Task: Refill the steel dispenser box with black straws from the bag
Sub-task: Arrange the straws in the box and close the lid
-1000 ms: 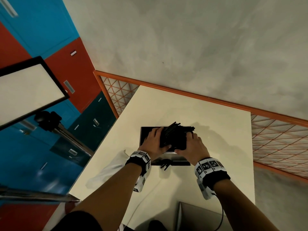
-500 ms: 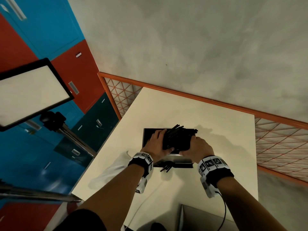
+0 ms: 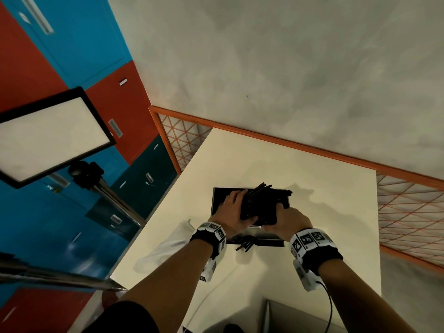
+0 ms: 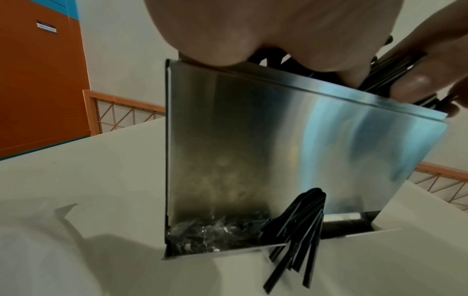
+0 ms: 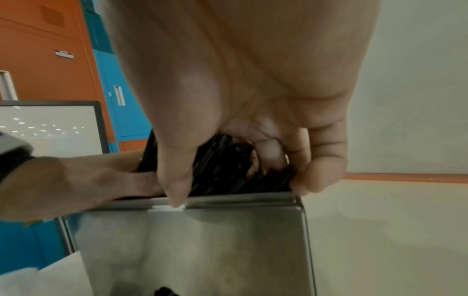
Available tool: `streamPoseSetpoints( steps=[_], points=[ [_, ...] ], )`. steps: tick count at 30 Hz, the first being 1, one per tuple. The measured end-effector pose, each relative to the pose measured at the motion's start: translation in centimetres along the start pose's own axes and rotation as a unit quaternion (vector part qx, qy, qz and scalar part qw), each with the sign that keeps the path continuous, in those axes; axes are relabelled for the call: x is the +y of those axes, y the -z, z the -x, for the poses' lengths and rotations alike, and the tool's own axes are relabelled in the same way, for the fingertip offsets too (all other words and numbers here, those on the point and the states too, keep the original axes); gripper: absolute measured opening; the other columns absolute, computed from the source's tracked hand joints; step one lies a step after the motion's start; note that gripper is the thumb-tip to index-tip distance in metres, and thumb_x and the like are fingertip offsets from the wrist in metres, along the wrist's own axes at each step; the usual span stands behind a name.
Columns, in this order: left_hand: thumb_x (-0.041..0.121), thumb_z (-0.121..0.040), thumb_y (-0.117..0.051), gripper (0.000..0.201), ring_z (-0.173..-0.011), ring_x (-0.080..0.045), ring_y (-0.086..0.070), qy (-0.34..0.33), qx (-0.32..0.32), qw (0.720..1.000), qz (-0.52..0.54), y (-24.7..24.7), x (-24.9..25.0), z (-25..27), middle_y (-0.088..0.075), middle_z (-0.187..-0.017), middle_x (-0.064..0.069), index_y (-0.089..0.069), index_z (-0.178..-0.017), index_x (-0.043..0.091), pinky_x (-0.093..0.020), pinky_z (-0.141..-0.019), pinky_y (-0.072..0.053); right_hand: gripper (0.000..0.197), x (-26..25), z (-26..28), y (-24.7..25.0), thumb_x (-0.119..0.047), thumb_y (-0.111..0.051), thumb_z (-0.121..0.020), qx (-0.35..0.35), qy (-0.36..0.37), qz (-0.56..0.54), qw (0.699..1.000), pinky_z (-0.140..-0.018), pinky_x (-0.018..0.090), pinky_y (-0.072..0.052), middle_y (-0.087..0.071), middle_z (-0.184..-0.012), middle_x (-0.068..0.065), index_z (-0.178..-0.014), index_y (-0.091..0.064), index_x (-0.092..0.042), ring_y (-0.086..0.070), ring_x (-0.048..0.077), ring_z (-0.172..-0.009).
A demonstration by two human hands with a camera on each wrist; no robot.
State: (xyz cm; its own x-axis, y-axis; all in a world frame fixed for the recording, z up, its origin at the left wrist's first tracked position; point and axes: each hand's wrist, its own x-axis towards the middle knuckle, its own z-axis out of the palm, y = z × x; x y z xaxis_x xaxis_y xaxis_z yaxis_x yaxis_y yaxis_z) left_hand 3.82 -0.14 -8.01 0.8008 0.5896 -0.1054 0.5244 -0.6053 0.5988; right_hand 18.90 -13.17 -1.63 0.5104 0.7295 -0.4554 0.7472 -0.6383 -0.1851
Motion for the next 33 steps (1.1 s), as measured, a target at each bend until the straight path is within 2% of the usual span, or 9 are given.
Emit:
streamPoseSetpoints(
  steps=[6, 11, 15, 18, 20, 22, 25, 29, 33],
  points=[
    [0.075, -0.073, -0.066, 0.107, -0.141, -0.022, -0.036, -0.01, -0.009, 1.0, -0.002, 0.1, 0.0, 0.3, -0.029, -0.154, 0.003, -0.021, -0.156, 0.026, -0.049, -0.113, -0.04, 0.078, 0.0, -0.2, 0.9, -0.075, -0.063, -0.065, -0.019, -0.011, -0.012, 1.0, -0.08, 0.037, -0.053, -0.062, -0.105, 0.005, -0.12, -0.047, -0.023, -0.064, 0.03, -0.095],
    [0.074, -0.065, -0.073, 0.115, -0.14, -0.021, -0.037, -0.017, 0.008, 1.0, 0.009, 0.1, -0.1, 0.2, -0.03, -0.153, 0.005, -0.019, -0.156, 0.029, -0.049, -0.113, -0.041, 0.051, -1.1, 0.0, 1.3, -0.048, -0.07, -0.071, 0.017, 0.017, -0.167, 0.986, -0.079, 0.035, -0.053, -0.068, -0.103, 0.005, -0.114, -0.056, -0.025, -0.062, 0.027, -0.086],
    [0.071, -0.063, -0.076, 0.116, -0.139, -0.022, -0.038, -0.016, 0.019, 0.999, 0.028, 0.0, -0.1, 0.1, -0.032, -0.152, 0.005, -0.018, -0.154, 0.029, -0.049, -0.113, -0.041, 0.057, -1.7, 0.7, 0.3, -0.033, -0.074, -0.077, 0.057, 0.012, -0.248, 0.967, -0.076, 0.027, -0.046, -0.067, -0.11, 0.009, -0.125, -0.05, -0.016, -0.063, 0.03, -0.099],
    [0.072, -0.063, -0.07, 0.116, -0.14, -0.023, -0.038, -0.017, 0.019, 0.999, 0.033, -0.1, -0.3, 0.1, -0.033, -0.152, 0.001, -0.02, -0.156, 0.025, -0.049, -0.113, -0.04, 0.052, -2.0, 1.0, -0.5, -0.025, -0.071, -0.079, 0.049, 0.003, -0.332, 0.942, -0.065, 0.032, -0.057, -0.067, -0.101, 0.006, -0.123, -0.043, -0.018, -0.069, 0.025, -0.083],
    [0.072, -0.063, -0.069, 0.115, -0.139, -0.024, -0.039, -0.016, 0.017, 0.999, 0.036, 0.0, -0.2, 0.1, -0.034, -0.152, 0.0, -0.021, -0.156, 0.023, -0.05, -0.113, -0.04, 0.053, -2.1, 0.8, -1.3, -0.028, -0.071, -0.074, 0.053, -0.006, -0.363, 0.93, -0.065, 0.038, -0.061, -0.067, -0.095, 0.003, -0.118, -0.04, -0.023, -0.07, 0.023, -0.075],
    [0.072, -0.064, -0.069, 0.113, -0.137, -0.024, -0.04, -0.01, 0.02, 0.999, 0.041, 0.1, 0.0, 0.1, -0.035, -0.151, 0.0, -0.022, -0.155, 0.024, -0.05, -0.112, -0.041, 0.054, -1.9, 0.6, -2.0, -0.034, -0.071, -0.072, 0.061, -0.014, -0.386, 0.92, -0.072, 0.044, -0.06, -0.068, -0.096, 0.003, -0.115, -0.039, -0.027, -0.069, 0.025, -0.079],
    [0.074, -0.065, -0.071, 0.114, -0.136, -0.024, -0.041, -0.001, 0.022, 0.999, 0.04, 0.2, 0.1, 0.1, -0.035, -0.15, 0.001, -0.021, -0.154, 0.024, -0.05, -0.112, -0.041, 0.05, -2.1, 0.5, -2.0, -0.028, -0.071, -0.079, 0.078, -0.021, -0.39, 0.917, -0.082, 0.041, -0.056, -0.067, -0.1, 0.003, -0.12, -0.043, -0.022, -0.066, 0.026, -0.089],
    [0.073, -0.062, -0.076, 0.119, -0.137, -0.025, -0.042, 0.01, 0.02, 0.999, 0.046, 0.4, 0.3, 0.1, -0.035, -0.15, 0.0, -0.022, -0.155, 0.021, -0.051, -0.112, -0.04, 0.044, -2.0, 0.7, -1.4, -0.018, -0.068, -0.081, 0.084, -0.01, -0.408, 0.909, -0.077, 0.032, -0.052, -0.065, -0.095, -0.003, -0.121, -0.05, -0.017, -0.063, 0.019, -0.085],
    [0.064, -0.063, -0.084, 0.121, -0.138, -0.024, -0.039, 0.015, 0.018, 0.999, 0.049, 0.6, 0.5, 0.2, -0.035, -0.151, -0.001, -0.021, -0.156, 0.019, -0.05, -0.114, -0.039, 0.04, -1.6, 0.5, -1.4, -0.014, -0.067, -0.077, 0.084, -0.01, -0.418, 0.905, -0.078, 0.04, -0.059, -0.067, -0.095, -0.004, -0.114, -0.052, -0.023, -0.066, 0.019, -0.084]
  ],
)
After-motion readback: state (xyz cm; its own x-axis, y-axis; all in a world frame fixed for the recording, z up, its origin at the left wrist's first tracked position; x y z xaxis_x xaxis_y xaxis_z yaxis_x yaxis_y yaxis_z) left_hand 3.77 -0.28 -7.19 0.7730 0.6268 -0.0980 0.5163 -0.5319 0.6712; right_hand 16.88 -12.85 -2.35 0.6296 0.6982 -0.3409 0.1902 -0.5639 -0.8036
